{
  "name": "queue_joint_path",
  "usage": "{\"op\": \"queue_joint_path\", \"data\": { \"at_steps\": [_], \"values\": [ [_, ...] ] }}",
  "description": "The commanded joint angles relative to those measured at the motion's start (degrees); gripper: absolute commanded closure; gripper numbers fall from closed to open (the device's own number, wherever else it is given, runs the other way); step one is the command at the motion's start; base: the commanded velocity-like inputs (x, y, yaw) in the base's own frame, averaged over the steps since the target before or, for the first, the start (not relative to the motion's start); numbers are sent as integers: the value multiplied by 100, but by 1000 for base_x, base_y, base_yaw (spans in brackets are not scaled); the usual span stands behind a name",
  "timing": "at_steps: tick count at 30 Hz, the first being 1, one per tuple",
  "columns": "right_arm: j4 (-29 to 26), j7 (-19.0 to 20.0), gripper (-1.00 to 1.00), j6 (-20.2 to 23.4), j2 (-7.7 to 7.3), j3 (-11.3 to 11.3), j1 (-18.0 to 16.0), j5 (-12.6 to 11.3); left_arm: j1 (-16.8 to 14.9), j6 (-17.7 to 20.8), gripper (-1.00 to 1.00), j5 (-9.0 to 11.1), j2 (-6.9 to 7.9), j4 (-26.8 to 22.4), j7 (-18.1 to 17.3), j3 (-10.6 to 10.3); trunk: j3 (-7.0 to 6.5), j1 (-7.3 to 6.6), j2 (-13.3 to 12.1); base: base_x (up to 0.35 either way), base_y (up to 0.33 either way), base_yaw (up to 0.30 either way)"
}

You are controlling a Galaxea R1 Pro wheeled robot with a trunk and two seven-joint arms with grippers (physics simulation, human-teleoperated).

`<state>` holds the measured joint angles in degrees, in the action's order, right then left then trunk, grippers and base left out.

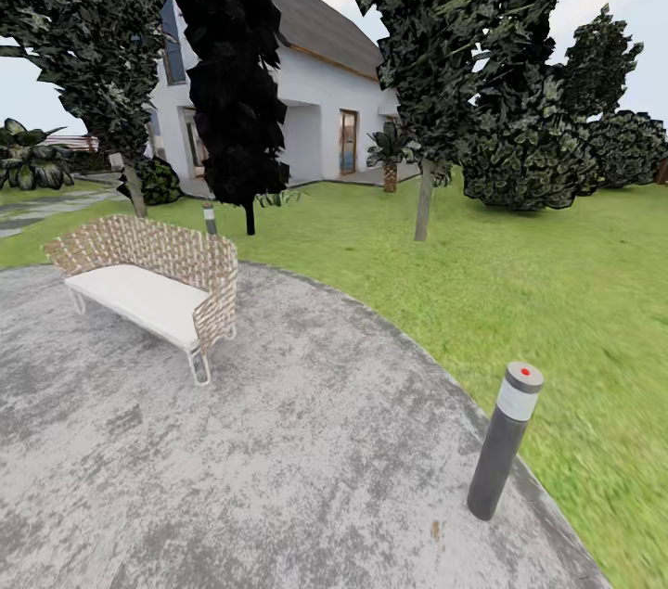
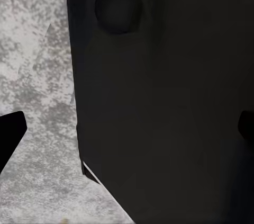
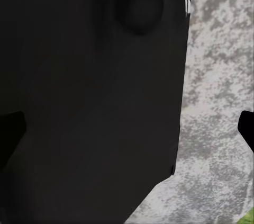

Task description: In the garden, pick up the pesticide atomizer on the floor and spray pesticide onto both trees until each tree trunk is fully covered.

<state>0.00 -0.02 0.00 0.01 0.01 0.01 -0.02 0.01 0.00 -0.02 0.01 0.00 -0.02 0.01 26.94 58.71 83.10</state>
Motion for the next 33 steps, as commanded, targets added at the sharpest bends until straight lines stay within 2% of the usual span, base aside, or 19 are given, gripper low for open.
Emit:
{"op": "queue_joint_path", "data": {
  "at_steps": [1, 7, 24, 33],
  "values": [
    [0, 2, -100, 0, -1, -1, -1, 2, -1, 0, -100, 2, -1, 0, 2, -1, -1, 2, -2, 0, 0, 0],
    [9, -2, -100, -1, -2, -10, -80, 17, 45, -16, -100, 2, -27, -86, -7, 16, -1, 2, -2, 0, 0, 0],
    [9, -10, -100, -28, -23, -27, -80, -13, 148, -563, -100, 11, -27, -410, -7, 24, -1, 2, -2, 0, 0, 0],
    [-23, -16, -100, -294, -48, -10, -80, 40, 149, -851, -100, -4, -75, -701, -7, 19, -1, 2, -2, 0, 0, 0]
  ]
}}
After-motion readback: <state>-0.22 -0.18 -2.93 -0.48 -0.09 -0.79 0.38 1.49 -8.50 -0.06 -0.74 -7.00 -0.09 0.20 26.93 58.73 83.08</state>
